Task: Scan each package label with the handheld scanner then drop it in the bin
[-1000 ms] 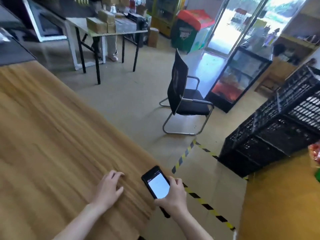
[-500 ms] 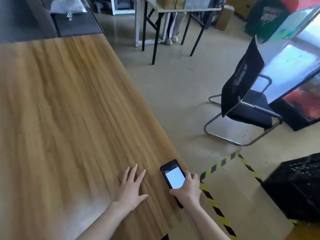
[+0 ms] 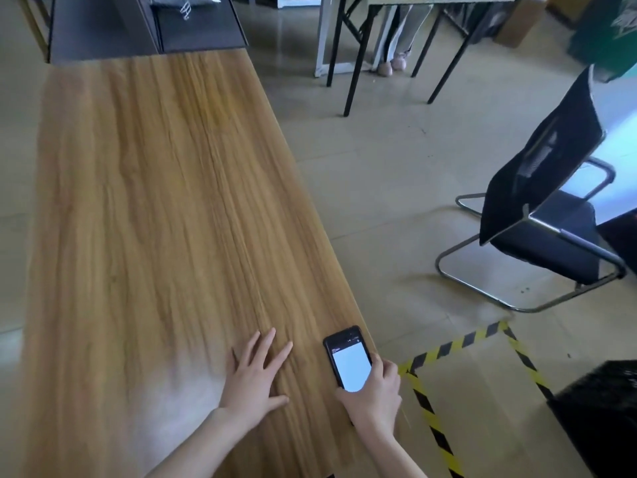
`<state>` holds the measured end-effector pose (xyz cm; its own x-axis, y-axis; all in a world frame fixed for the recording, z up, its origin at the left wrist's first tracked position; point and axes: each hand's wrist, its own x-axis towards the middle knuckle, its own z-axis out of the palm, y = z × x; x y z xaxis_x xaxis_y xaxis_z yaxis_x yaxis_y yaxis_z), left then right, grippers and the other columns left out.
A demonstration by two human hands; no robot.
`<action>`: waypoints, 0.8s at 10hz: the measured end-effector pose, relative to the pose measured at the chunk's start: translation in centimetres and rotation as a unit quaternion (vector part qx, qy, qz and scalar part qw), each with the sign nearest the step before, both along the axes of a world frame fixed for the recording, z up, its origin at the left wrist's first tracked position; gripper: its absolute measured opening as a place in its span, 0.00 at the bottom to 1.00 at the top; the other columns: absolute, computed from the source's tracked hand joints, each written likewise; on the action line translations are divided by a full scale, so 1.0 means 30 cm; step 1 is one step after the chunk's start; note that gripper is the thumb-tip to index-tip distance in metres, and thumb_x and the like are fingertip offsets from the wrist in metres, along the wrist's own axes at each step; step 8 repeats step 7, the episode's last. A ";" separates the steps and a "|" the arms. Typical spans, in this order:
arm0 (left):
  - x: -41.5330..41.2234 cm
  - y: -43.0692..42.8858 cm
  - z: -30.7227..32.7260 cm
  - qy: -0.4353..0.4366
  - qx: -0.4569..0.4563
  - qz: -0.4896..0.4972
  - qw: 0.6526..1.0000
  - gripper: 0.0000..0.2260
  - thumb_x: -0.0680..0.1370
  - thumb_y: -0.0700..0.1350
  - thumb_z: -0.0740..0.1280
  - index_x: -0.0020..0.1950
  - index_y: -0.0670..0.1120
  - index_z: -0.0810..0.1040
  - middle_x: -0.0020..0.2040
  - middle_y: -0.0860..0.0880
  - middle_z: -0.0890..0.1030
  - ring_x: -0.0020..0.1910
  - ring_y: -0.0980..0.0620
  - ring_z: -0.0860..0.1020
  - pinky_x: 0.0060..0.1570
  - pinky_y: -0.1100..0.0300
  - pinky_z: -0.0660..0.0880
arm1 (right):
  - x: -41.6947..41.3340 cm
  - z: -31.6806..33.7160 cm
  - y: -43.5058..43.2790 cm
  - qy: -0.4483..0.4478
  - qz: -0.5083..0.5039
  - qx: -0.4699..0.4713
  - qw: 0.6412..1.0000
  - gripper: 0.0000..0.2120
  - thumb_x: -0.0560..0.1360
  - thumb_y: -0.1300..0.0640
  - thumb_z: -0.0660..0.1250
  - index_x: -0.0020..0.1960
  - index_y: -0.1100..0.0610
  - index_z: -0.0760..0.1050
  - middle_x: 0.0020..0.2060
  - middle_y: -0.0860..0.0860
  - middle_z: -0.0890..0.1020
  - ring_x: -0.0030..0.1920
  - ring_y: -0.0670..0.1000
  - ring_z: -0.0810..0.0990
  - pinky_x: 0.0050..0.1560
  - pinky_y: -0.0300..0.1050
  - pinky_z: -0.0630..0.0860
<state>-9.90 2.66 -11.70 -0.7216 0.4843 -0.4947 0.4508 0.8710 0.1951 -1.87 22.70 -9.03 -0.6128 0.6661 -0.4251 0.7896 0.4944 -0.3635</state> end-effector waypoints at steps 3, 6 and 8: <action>-0.001 0.000 0.001 0.004 -0.013 -0.006 1.000 0.43 0.73 0.68 0.63 0.76 0.63 0.36 0.78 0.53 0.32 0.77 0.47 0.34 0.73 0.36 0.44 | 0.009 -0.023 0.013 -0.036 0.059 0.035 0.997 0.47 0.62 0.38 0.71 0.73 0.51 0.54 0.65 0.49 0.61 0.66 0.50 0.61 0.63 0.50 0.68; 0.006 0.009 0.019 0.002 -0.003 0.013 1.000 0.42 0.73 0.66 0.64 0.77 0.64 0.38 0.77 0.54 0.32 0.77 0.48 0.34 0.74 0.38 0.44 | 0.017 -0.020 0.055 -0.034 0.095 0.013 0.995 0.45 0.64 0.38 0.71 0.72 0.51 0.55 0.65 0.50 0.64 0.66 0.51 0.62 0.64 0.50 0.67; 0.007 0.034 0.035 -0.016 0.032 0.056 0.998 0.37 0.75 0.59 0.66 0.78 0.61 0.47 0.79 0.56 0.37 0.78 0.50 0.38 0.75 0.41 0.49 | 0.019 -0.007 0.088 -0.008 0.110 0.015 0.994 0.41 0.68 0.37 0.69 0.73 0.52 0.55 0.65 0.51 0.64 0.66 0.52 0.63 0.65 0.50 0.67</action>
